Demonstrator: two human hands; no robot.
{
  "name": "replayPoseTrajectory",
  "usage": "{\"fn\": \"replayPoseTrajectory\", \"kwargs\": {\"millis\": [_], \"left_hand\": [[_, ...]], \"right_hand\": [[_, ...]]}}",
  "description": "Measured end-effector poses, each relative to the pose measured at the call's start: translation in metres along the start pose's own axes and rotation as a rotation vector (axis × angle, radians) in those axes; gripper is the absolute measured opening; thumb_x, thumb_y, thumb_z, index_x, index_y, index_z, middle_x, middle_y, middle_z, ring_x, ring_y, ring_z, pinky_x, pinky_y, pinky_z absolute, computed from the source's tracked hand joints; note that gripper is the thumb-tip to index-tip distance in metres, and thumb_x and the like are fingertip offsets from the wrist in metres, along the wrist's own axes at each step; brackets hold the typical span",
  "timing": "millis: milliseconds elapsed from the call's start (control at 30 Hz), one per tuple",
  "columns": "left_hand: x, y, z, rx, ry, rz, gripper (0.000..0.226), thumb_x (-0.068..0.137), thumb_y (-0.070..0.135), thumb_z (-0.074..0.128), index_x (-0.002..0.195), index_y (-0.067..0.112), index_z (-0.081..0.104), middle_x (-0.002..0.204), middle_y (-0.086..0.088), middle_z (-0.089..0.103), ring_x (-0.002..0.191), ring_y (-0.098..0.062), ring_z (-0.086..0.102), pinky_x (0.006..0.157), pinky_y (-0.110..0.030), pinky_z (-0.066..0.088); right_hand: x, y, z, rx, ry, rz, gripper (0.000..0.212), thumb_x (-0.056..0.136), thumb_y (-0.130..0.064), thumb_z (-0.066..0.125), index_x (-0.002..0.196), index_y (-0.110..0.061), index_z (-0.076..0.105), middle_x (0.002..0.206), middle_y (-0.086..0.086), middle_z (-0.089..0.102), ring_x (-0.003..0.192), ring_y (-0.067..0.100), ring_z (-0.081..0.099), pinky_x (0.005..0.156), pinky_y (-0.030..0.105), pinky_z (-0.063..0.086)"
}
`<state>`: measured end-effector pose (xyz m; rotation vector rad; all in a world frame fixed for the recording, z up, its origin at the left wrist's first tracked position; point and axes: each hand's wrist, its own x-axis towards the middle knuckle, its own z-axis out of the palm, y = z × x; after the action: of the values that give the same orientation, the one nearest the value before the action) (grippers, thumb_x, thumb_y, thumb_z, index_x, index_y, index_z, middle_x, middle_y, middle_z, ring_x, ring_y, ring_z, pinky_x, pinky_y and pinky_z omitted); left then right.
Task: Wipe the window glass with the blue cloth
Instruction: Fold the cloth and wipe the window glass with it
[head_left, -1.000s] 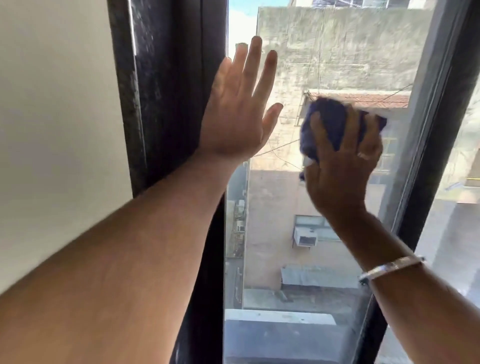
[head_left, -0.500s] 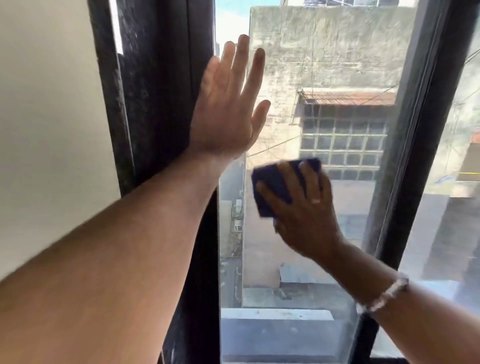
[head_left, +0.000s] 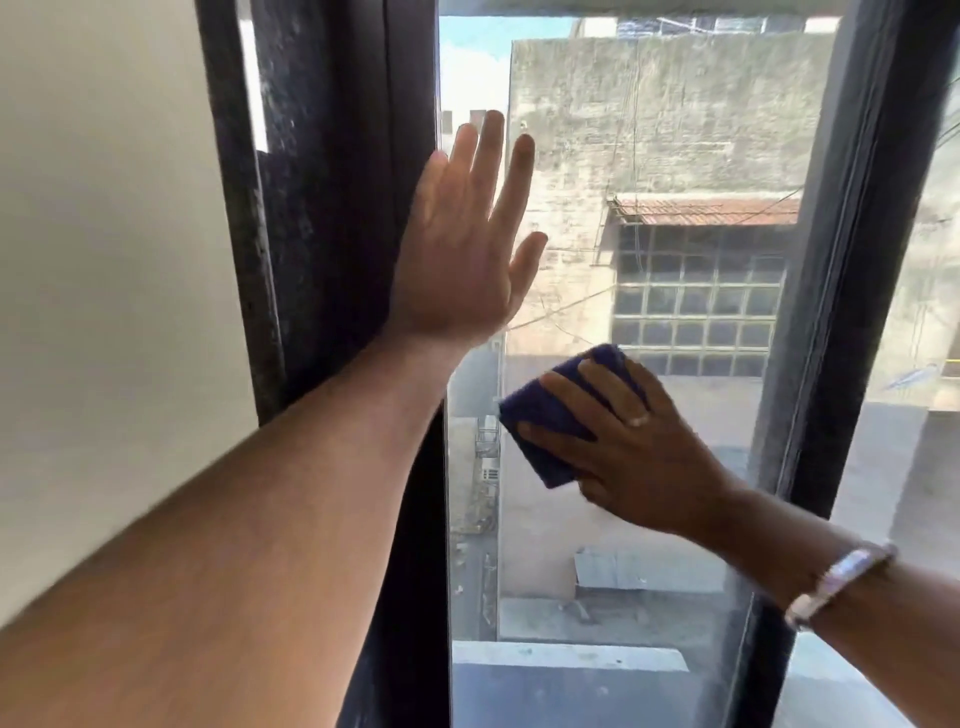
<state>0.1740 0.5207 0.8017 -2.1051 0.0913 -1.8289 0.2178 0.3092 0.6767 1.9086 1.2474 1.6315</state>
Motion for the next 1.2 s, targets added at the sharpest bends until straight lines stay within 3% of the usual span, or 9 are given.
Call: {"fn": "replayPoseTrajectory", "kwargs": {"millis": [67,267,500,633,700,767,900,1067,1200], "left_hand": [[-0.001,0.002,-0.001,-0.012,-0.003,-0.005,0.065,0.109,0.046,0.027,0.162,0.009,0.019,0.169,-0.021,0.017,0.157,-0.038,0.016,0.127,-0.048,0.006],[-0.001,0.002,0.001,0.009,-0.001,-0.005,0.063,0.108,0.042,0.025,0.162,0.010,0.019,0.169,-0.020,0.017,0.157,-0.037,0.016,0.128,-0.048,0.008],[-0.001,0.002,0.000,-0.020,0.012,-0.008,0.060,0.109,0.037,0.027,0.162,0.010,0.020,0.169,-0.021,0.018,0.156,-0.038,0.018,0.128,-0.049,0.010],[0.000,0.001,0.003,0.008,0.028,-0.008,0.062,0.108,0.039,0.027,0.162,0.010,0.018,0.168,-0.021,0.018,0.156,-0.038,0.018,0.127,-0.047,0.006],[0.001,0.000,0.004,0.017,0.037,-0.004,0.062,0.108,0.039,0.030,0.162,0.012,0.019,0.168,-0.020,0.019,0.156,-0.037,0.019,0.127,-0.045,0.005],[0.000,-0.003,0.004,0.026,0.028,-0.002,0.061,0.108,0.039,0.030,0.162,0.013,0.019,0.169,-0.020,0.019,0.156,-0.036,0.019,0.127,-0.045,0.005],[0.000,-0.003,0.002,-0.005,-0.002,-0.004,0.060,0.110,0.040,0.027,0.163,0.012,0.017,0.170,-0.019,0.015,0.157,-0.036,0.014,0.127,-0.046,0.002],[-0.003,0.014,-0.008,0.010,-0.050,-0.104,0.065,0.109,0.044,0.026,0.163,0.010,0.012,0.170,-0.021,0.011,0.157,-0.039,0.010,0.126,-0.044,-0.007],[0.011,0.078,-0.018,-0.065,-0.027,0.087,0.071,0.108,0.051,0.025,0.162,0.006,0.016,0.168,-0.023,0.018,0.156,-0.041,0.016,0.127,-0.049,0.005]], "right_hand": [[-0.012,0.041,-0.008,-0.062,0.001,-0.020,0.074,0.074,-0.035,0.063,0.145,-0.038,0.045,0.154,0.009,0.044,0.139,0.035,0.034,0.120,0.052,0.019],[0.070,0.093,-0.028,-0.091,0.172,0.677,0.071,0.079,-0.033,0.054,0.149,-0.035,0.038,0.158,0.016,0.032,0.141,0.044,0.031,0.113,0.056,0.027],[-0.043,0.028,-0.008,-0.100,-0.102,-0.045,0.084,0.067,-0.034,0.073,0.146,-0.038,0.045,0.149,0.009,0.051,0.133,0.037,0.040,0.112,0.060,0.035],[0.010,0.094,-0.016,-0.138,0.086,0.397,0.086,0.076,-0.042,0.059,0.154,-0.042,0.024,0.157,0.013,0.032,0.139,0.040,0.028,0.112,0.056,0.026],[0.046,0.071,-0.012,-0.067,0.180,0.626,0.080,0.075,-0.037,0.055,0.151,-0.040,0.031,0.159,0.015,0.029,0.142,0.042,0.024,0.114,0.058,0.023],[0.048,0.013,0.002,0.008,0.189,0.515,0.079,0.070,-0.032,0.056,0.147,-0.038,0.037,0.158,0.014,0.030,0.143,0.043,0.023,0.117,0.061,0.018],[-0.025,-0.053,0.018,-0.018,-0.083,0.044,0.079,0.076,-0.028,0.057,0.151,-0.040,0.032,0.161,0.006,0.028,0.145,0.036,0.022,0.117,0.065,0.015],[-0.052,-0.016,-0.017,0.127,0.065,0.451,0.064,0.084,-0.012,0.070,0.142,-0.033,0.052,0.151,0.010,0.038,0.134,0.042,0.043,0.106,0.059,0.044],[-0.088,0.012,-0.059,0.224,0.196,0.616,0.052,0.091,-0.016,0.052,0.140,-0.030,0.046,0.152,0.015,0.031,0.138,0.045,0.032,0.121,0.048,0.026]]}}
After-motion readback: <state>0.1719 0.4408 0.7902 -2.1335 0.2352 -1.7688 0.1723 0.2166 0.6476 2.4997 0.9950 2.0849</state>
